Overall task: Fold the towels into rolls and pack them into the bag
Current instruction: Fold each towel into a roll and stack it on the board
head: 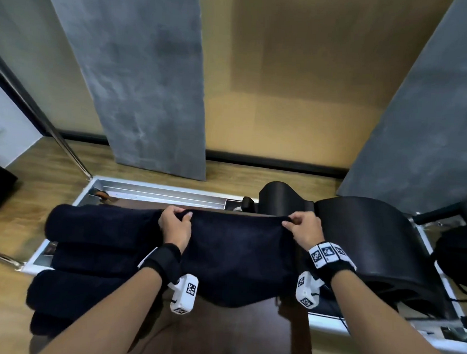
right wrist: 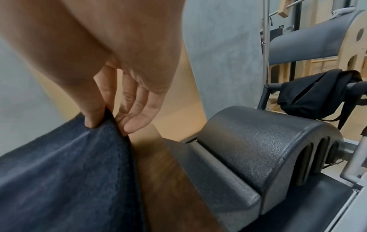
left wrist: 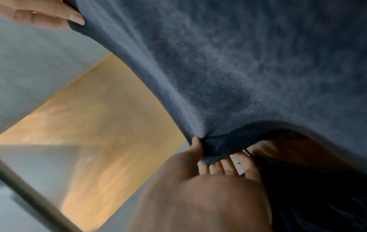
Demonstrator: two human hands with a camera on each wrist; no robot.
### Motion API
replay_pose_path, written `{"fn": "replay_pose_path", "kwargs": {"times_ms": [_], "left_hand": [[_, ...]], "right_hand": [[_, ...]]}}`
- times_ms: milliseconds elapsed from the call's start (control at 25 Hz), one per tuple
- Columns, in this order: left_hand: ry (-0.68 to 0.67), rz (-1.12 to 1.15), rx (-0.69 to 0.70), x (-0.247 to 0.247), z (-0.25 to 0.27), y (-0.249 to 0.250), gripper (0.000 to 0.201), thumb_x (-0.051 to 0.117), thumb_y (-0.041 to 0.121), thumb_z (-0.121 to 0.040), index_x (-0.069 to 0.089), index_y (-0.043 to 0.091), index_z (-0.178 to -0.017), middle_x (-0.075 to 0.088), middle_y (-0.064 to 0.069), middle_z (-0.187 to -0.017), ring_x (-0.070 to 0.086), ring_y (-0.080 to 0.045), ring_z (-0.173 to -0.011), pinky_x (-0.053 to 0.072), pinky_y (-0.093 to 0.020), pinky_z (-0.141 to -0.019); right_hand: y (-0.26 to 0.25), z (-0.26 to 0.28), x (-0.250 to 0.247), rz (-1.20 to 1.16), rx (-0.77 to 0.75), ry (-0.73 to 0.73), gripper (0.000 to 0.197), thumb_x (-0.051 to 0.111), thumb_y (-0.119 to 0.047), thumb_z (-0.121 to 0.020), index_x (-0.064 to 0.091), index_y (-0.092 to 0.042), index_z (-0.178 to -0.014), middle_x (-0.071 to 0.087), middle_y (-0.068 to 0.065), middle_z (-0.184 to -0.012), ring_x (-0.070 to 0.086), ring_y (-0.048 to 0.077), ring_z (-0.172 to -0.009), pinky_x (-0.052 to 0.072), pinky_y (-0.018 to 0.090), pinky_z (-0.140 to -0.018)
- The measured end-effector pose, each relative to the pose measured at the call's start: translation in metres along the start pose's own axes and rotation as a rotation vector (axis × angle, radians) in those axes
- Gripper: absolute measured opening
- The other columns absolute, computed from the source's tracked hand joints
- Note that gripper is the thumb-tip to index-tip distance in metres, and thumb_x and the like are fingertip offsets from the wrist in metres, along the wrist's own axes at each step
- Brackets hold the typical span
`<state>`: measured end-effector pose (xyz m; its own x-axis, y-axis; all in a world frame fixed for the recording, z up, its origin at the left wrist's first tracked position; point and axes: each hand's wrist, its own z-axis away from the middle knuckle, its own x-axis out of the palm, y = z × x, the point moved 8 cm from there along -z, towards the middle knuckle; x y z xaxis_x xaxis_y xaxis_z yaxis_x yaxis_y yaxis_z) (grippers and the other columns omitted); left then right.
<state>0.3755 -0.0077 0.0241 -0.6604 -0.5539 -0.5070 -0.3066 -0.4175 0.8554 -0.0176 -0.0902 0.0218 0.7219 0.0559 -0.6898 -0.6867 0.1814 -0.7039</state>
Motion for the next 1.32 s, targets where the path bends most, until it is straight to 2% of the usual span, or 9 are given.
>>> {"fn": "replay_pose_path", "kwargs": {"times_ms": [280,440,520,640,760,920,1040,1160,1320], "left_hand": [[-0.020,-0.226,0.083,0.025,-0.004,-0.015,0.014,0.077,0.006,-0.093,0.065,0.002,-0.099,0.055,-0.020,-0.123,0.048,-0.038,-0.122,0.035,-0.042,-0.109],[-0.023,-0.232,0.077,0.027,-0.002,-0.019,0.025,0.074,0.007,-0.095,0.061,0.004,-0.116,0.054,-0.016,-0.126,0.051,-0.036,-0.120,0.040,-0.045,-0.106],[-0.055,-0.230,0.030,0.029,-0.002,-0.023,0.026,0.071,0.010,-0.099,0.062,0.001,-0.121,0.050,-0.016,-0.128,0.055,-0.035,-0.116,0.044,-0.042,-0.103],[-0.076,-0.219,0.046,0.028,0.001,-0.023,0.011,0.070,0.010,-0.100,0.064,0.002,-0.105,0.046,-0.012,-0.120,0.055,-0.034,-0.112,0.040,-0.032,-0.096],[-0.080,-0.185,0.126,0.023,0.012,-0.015,0.011,0.072,0.011,-0.098,0.062,0.008,-0.101,0.055,-0.011,-0.113,0.052,-0.032,-0.114,0.042,-0.039,-0.100],[-0.059,-0.014,0.177,-0.002,0.032,0.004,0.016,0.074,0.017,-0.097,0.060,0.021,-0.102,0.062,0.002,-0.100,0.060,-0.025,-0.103,0.051,-0.040,-0.090],[-0.051,0.093,0.249,-0.027,0.048,0.024,0.020,0.077,0.017,-0.096,0.066,0.023,-0.111,0.067,0.000,-0.109,0.060,-0.015,-0.107,0.046,-0.026,-0.091],[-0.027,0.163,0.283,-0.059,0.067,0.041,0.022,0.086,0.023,-0.088,0.065,0.029,-0.092,0.067,0.012,-0.094,0.060,-0.002,-0.096,0.039,-0.001,-0.078],[0.002,0.280,0.363,-0.114,0.089,0.056,0.035,0.095,0.022,-0.077,0.060,0.026,-0.078,0.068,0.009,-0.067,0.060,0.002,-0.066,0.042,-0.006,-0.066]], "right_hand": [[0.021,-0.017,0.021,0.081,0.057,-0.057,0.030,0.084,-0.018,-0.086,0.077,-0.018,-0.115,0.072,0.006,-0.092,0.069,0.028,-0.103,0.055,0.042,-0.100],[0.015,-0.006,0.020,0.180,-0.059,0.006,0.009,0.083,-0.016,-0.087,0.076,-0.016,-0.093,0.055,-0.005,-0.087,0.060,0.018,-0.086,0.055,0.036,-0.083],[0.013,-0.001,0.018,0.203,-0.051,0.015,0.016,0.083,-0.016,-0.087,0.068,-0.014,-0.083,0.054,-0.003,-0.090,0.058,0.020,-0.085,0.053,0.037,-0.079],[0.011,0.005,0.015,0.186,-0.022,0.006,0.026,0.083,-0.016,-0.086,0.060,-0.015,-0.075,0.058,-0.001,-0.087,0.060,0.024,-0.083,0.050,0.036,-0.077],[0.014,0.013,0.008,0.102,0.012,0.015,0.030,0.082,-0.014,-0.087,0.057,-0.021,-0.071,0.062,-0.002,-0.075,0.062,0.023,-0.080,0.048,0.032,-0.075],[0.014,0.033,-0.004,0.009,0.004,0.012,0.013,0.080,-0.008,-0.089,0.076,-0.015,-0.099,0.071,0.002,-0.090,0.066,0.020,-0.095,0.051,0.031,-0.089],[0.007,0.051,-0.025,-0.017,-0.035,0.036,0.009,0.081,-0.007,-0.088,0.083,-0.010,-0.096,0.073,-0.004,-0.079,0.071,0.019,-0.087,0.047,0.024,-0.080],[-0.007,0.076,-0.061,-0.099,-0.055,0.099,0.017,0.088,-0.008,-0.080,0.080,-0.022,-0.077,0.069,-0.011,-0.065,0.064,0.009,-0.065,0.047,0.022,-0.066],[-0.036,0.126,-0.105,-0.341,-0.097,0.131,0.010,0.086,-0.001,-0.081,0.080,-0.009,-0.081,0.070,0.012,-0.063,0.063,0.018,-0.050,0.044,0.024,-0.042]]}}
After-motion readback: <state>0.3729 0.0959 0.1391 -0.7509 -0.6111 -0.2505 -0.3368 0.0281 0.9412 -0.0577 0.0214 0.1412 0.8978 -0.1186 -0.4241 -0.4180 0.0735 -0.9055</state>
